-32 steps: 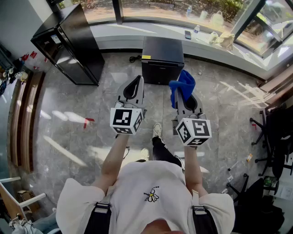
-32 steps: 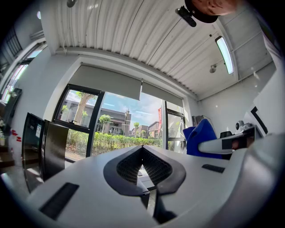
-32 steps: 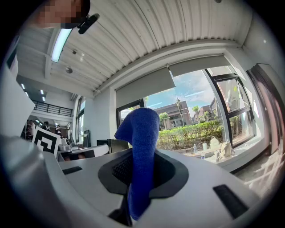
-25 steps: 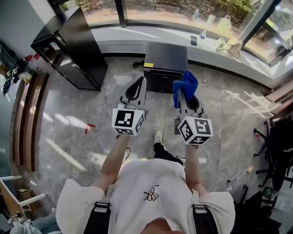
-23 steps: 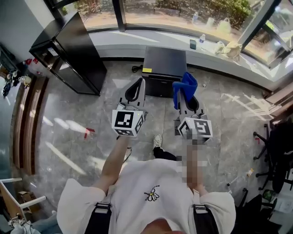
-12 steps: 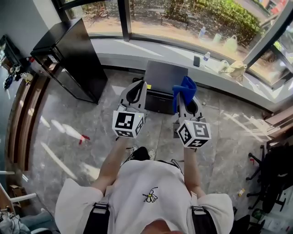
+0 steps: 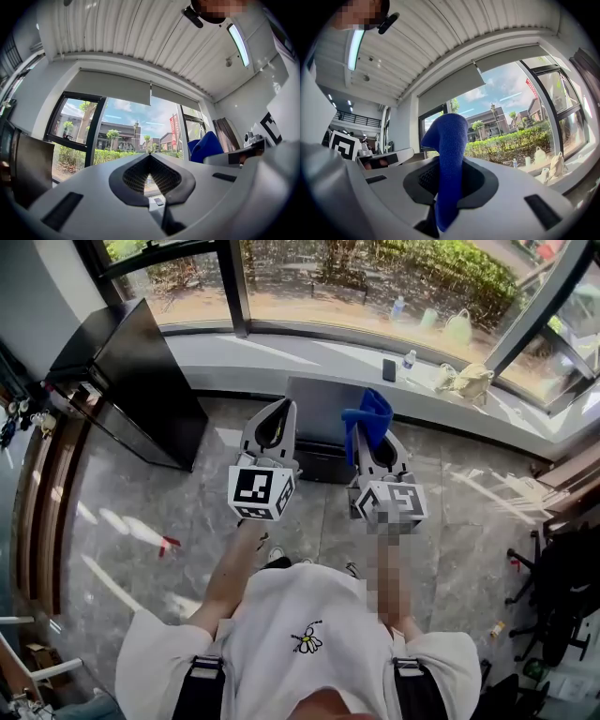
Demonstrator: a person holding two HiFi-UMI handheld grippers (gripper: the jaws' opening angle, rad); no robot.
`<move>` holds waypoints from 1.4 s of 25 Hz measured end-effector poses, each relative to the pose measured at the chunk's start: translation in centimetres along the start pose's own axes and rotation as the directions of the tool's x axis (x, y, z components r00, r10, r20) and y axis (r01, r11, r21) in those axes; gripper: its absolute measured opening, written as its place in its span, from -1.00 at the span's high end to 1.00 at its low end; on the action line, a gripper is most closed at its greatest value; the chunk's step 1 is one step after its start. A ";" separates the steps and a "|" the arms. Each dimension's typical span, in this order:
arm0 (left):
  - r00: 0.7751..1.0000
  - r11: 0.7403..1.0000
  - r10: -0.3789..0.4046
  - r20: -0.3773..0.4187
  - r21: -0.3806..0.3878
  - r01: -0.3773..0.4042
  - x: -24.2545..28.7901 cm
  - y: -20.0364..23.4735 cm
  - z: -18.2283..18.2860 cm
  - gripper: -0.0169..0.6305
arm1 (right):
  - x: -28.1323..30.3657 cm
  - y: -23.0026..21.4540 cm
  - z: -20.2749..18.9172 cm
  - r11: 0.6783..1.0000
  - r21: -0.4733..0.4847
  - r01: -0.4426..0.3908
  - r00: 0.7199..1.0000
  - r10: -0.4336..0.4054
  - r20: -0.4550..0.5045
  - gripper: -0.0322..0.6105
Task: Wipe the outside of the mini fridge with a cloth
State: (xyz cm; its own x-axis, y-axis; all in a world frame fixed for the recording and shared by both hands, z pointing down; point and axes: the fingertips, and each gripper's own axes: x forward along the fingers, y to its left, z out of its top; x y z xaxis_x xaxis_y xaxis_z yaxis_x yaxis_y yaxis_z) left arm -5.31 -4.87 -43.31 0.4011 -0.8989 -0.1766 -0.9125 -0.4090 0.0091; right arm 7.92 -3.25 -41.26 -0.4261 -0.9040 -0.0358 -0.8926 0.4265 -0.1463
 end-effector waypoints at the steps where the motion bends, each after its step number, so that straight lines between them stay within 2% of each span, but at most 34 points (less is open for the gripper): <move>1: 1.000 1.000 0.006 0.002 0.005 -0.006 0.1 0.4 0.0 0.93 | 0.5 0.2 -0.1 1.000 -0.003 -0.004 1.000 0.004 -0.001 0.67; 7: 1.000 0.998 0.018 -0.021 0.055 -0.017 1.9 2.7 -2.5 0.93 | 3.2 -0.4 -1.7 1.000 -0.028 -0.012 1.000 0.013 0.018 0.67; 11: 1.000 0.998 0.022 -0.013 0.061 -0.021 3.1 4.6 -8.9 0.93 | 5.2 -2.4 -6.5 0.999 -0.046 -0.003 0.999 0.006 0.053 0.67; 15: 0.999 0.996 0.038 0.009 0.078 -0.038 3.6 6.6 -19.7 0.93 | 7.6 -5.2 -15.8 0.999 -0.054 0.006 0.996 -0.001 0.090 0.66; 21: 0.997 0.995 0.071 -0.014 0.077 -0.070 2.7 9.8 -39.5 0.93 | 10.6 -8.8 -34.3 0.996 -0.088 -0.020 0.994 0.029 0.101 0.66; 23: 0.996 0.995 0.086 -0.012 0.057 -0.085 2.2 10.6 -46.2 0.93 | 11.3 -10.2 -40.2 0.995 -0.094 -0.023 0.992 0.034 0.121 0.67; 27: 0.995 0.996 0.089 -0.037 0.006 -0.089 -0.8 10.5 -58.7 0.93 | 10.6 -11.6 -51.6 0.998 -0.045 -0.033 0.989 0.039 0.139 0.66; 31: 0.993 0.996 0.089 -0.082 0.002 -0.089 -2.8 10.6 -65.9 0.93 | 9.9 -11.6 -58.6 0.996 -0.043 -0.074 0.991 0.079 0.105 0.67; 35: 0.992 0.997 0.062 -0.114 -0.039 -0.066 -2.9 11.4 -70.3 0.93 | 9.7 -11.6 -62.0 0.994 -0.052 -0.096 0.987 0.101 0.122 0.67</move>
State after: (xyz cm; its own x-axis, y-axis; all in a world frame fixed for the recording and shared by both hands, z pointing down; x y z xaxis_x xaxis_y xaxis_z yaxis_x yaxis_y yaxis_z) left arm -11.28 -17.97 26.49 0.3506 -0.9344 -0.0623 -0.9333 -0.3542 0.0590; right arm 4.97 -15.11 21.41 -0.4932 -0.8529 -0.1709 -0.8542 0.5121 -0.0905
